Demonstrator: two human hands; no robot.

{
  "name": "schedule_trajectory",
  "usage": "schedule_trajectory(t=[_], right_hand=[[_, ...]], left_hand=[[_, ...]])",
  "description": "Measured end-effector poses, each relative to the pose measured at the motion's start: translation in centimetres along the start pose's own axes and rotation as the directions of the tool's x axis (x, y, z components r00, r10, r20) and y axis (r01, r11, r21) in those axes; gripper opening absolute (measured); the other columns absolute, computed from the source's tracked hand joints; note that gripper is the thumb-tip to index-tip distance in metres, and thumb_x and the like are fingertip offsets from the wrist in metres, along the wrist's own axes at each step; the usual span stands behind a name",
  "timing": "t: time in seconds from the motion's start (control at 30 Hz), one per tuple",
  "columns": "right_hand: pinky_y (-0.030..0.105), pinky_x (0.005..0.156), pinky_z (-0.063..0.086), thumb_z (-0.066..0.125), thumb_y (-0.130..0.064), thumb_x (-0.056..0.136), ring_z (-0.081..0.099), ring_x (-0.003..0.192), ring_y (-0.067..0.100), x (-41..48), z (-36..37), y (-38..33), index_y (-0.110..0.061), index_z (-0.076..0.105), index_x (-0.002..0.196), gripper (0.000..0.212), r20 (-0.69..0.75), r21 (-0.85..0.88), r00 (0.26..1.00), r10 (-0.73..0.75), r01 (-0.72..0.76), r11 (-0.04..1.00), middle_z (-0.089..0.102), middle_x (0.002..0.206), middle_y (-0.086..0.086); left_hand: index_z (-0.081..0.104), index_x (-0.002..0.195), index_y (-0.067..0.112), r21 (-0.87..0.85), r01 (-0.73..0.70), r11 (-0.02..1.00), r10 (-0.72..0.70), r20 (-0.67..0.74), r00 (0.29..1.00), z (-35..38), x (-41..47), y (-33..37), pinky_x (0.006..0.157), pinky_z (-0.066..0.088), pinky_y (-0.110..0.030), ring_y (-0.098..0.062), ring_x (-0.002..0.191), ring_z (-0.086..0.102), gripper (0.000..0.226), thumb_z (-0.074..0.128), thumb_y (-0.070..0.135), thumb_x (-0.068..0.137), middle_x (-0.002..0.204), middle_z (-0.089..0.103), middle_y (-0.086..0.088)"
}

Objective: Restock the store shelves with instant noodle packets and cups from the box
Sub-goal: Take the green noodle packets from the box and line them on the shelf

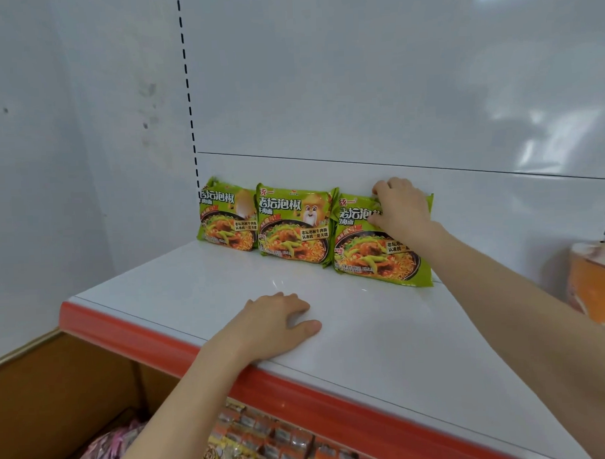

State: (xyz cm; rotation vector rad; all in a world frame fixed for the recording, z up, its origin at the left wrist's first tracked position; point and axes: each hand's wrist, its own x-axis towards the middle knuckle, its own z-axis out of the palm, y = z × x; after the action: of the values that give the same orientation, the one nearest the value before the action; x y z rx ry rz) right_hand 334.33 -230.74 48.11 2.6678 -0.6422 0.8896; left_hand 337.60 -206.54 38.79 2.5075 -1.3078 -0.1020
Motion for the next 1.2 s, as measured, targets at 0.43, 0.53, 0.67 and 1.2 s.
schedule_trajectory(t=[0.43, 0.53, 0.67, 1.2], right_hand=[[0.032, 0.093, 0.039, 0.042, -0.028, 0.096, 0.05, 0.116, 0.024, -1.5, -3.5, -4.2, -0.004, 0.053, 0.12, 0.036, -0.137, 0.484, 0.98, -0.147, 0.196, 0.853, 0.058, 0.122, 0.01], [0.031, 0.09, 0.04, 0.04, -0.028, 0.097, 0.053, 0.11, 0.022, -2.2, -5.2, -8.9, -0.005, 0.053, 0.119, 0.034, -0.138, 0.558, 0.947, -0.29, 0.316, 0.767, 0.06, 0.118, 0.008], [0.034, 0.086, 0.041, 0.042, -0.026, 0.096, 0.055, 0.105, 0.024, -4.2, -7.1, -16.6, -0.005, 0.056, 0.111, 0.029, -0.17, 0.612, 0.867, -0.469, 0.466, 0.639, 0.063, 0.111, 0.009], [0.035, 0.084, 0.044, 0.043, -0.027, 0.096, 0.055, 0.108, 0.027, -27.7, 0.4, -40.5, -0.01, 0.051, 0.122, 0.033, 0.108, 0.773, 0.604, -0.789, 0.448, 0.449, 0.059, 0.119, 0.01]], left_hand=[[0.073, 0.089, 0.008, 0.279, -0.087, 0.956, 0.239, -0.577, 0.781, -0.8, -2.7, 1.0, 0.054, 0.055, -0.033, -0.028, 0.067, 0.066, 0.052, 0.037, 0.045, 0.085, 0.069, 0.071, -0.008], [0.071, 0.078, 0.009, 0.348, -0.023, 0.937, 0.235, -0.582, 0.778, -1.1, -6.2, 0.8, 0.049, 0.053, -0.032, -0.025, 0.059, 0.064, 0.047, 0.037, 0.04, 0.086, 0.061, 0.068, -0.004], [0.068, 0.075, 0.013, 0.345, 0.148, 0.927, 0.098, -0.603, 0.792, -0.9, -12.3, -1.2, 0.047, 0.05, -0.033, -0.019, 0.056, 0.06, 0.048, 0.033, 0.042, 0.088, 0.058, 0.065, 0.002], [0.066, 0.067, 0.014, 0.148, 0.674, 0.724, -0.519, -0.526, 0.674, 13.9, -39.6, -13.5, 0.035, 0.035, -0.023, -0.02, 0.048, 0.06, 0.045, 0.034, 0.04, 0.085, 0.052, 0.06, 0.001]])
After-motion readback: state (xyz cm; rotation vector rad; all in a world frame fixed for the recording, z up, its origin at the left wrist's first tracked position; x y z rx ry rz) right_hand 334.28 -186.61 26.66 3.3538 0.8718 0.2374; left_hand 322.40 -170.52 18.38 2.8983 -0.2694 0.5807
